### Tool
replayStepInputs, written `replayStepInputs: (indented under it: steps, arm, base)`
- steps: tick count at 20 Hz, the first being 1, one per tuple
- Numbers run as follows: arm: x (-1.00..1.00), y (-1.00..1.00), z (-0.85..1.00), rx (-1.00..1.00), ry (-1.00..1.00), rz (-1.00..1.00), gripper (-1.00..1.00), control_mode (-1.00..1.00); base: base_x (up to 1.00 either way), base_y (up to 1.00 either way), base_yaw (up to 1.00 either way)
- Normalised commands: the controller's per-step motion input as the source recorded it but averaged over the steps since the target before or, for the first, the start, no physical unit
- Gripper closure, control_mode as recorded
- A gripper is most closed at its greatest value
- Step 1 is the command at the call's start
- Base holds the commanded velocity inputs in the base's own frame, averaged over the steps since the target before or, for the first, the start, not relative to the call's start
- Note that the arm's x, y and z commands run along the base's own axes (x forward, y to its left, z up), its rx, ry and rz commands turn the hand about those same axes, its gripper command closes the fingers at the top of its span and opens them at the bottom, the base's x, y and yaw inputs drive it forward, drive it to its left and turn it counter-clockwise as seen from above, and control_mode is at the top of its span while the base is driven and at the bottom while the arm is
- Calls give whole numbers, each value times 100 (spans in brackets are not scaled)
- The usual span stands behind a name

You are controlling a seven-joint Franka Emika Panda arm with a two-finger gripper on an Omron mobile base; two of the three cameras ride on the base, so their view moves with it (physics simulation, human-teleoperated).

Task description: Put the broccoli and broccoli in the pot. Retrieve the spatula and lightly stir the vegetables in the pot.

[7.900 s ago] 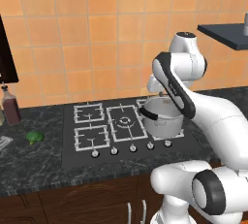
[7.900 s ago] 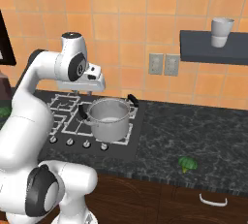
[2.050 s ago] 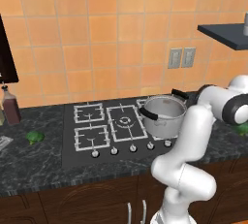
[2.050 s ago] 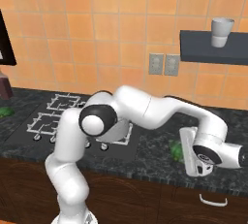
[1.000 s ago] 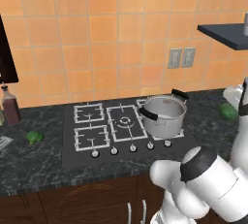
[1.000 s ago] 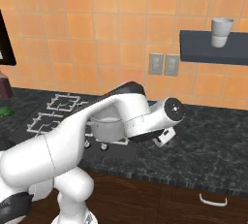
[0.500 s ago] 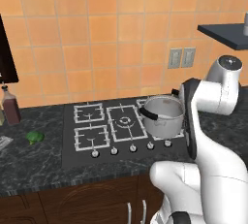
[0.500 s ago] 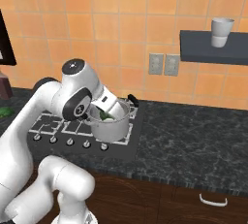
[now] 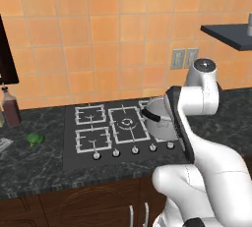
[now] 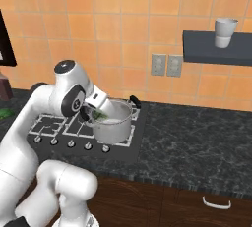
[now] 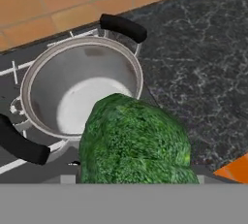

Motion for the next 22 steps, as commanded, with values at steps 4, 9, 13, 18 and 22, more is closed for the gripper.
replayStepInputs:
  steps: [4, 9, 13, 18, 22]
  arm:
    - [87, 37, 3, 0, 43, 9, 100, -100]
    - [82, -5, -6, 0, 17, 3, 100, -100]
    - [82, -1, -35, 7, 10, 3, 100, -100]
    - [55, 0, -75, 9, 9, 2, 100, -100]
    - [28, 0, -81, 3, 10, 0, 100, -100]
  base:
    - [0, 0, 0]
    - [0, 0, 0]
    - [0, 0, 0]
    - [0, 0, 0]
    - [0, 0, 0]
